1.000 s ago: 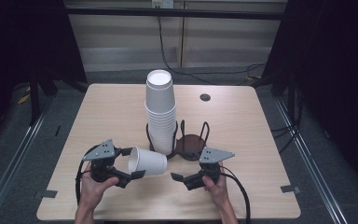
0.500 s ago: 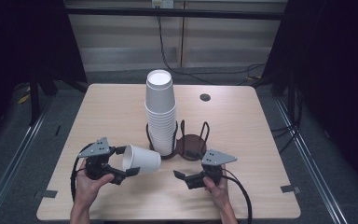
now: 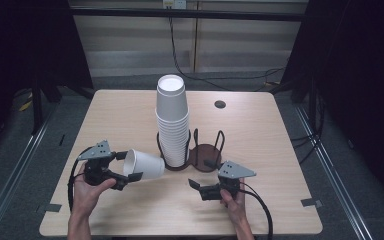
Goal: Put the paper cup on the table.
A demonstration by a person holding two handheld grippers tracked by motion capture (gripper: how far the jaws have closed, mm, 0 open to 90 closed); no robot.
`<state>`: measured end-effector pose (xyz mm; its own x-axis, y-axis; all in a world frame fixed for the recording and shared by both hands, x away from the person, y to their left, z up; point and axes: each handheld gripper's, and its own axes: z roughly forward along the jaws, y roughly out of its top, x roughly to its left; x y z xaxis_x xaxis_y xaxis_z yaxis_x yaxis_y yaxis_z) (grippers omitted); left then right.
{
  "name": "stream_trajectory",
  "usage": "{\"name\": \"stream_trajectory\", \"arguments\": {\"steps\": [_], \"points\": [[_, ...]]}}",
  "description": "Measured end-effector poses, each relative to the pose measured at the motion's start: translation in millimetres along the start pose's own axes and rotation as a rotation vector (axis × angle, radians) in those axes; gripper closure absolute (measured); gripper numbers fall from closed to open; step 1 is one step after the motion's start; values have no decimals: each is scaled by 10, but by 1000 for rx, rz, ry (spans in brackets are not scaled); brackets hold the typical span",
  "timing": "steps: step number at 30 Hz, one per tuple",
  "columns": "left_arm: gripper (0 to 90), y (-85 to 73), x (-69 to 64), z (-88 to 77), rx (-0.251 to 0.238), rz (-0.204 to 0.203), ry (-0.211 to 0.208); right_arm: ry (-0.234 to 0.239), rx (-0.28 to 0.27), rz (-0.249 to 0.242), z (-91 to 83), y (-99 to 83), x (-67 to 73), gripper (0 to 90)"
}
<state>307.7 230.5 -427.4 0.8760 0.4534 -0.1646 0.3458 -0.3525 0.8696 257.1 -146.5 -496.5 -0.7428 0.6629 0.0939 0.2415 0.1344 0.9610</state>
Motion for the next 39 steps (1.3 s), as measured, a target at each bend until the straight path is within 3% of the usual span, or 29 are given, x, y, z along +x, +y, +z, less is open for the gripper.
{"name": "stream_trajectory", "arguments": {"steps": [4, 6, 9, 12, 20, 22, 30, 34, 39], "points": [[100, 7, 89, -24, 2, -24, 11, -54, -61, 3, -29, -46, -20, 130], [100, -8, 132, -24, 16, -39, 33, -91, -61, 10, -42, -79, -33, 133], [100, -38, 180, 2, 50, -55, 59, -97, -70, 16, -61, -93, -43, 133], [100, -40, 201, 0, 53, -60, 65, -113, -68, 6, -46, -111, -25, 136], [99, 38, 267, -57, 78, -66, 96, -156, -129, -31, -65, -133, 21, 144], [99, 61, 280, -77, 105, -52, 123, -171, -146, -27, -81, -144, 32, 135], [96, 142, 421, -79, 172, -71, 157, -178, -193, -29, -118, -169, 41, 136], [95, 195, 469, -81, 181, -79, 165, -181, -215, -23, -137, -181, 37, 132], [93, 215, 542, -39, 247, -73, 197, -179, -218, -30, -136, -182, 41, 134]]}}
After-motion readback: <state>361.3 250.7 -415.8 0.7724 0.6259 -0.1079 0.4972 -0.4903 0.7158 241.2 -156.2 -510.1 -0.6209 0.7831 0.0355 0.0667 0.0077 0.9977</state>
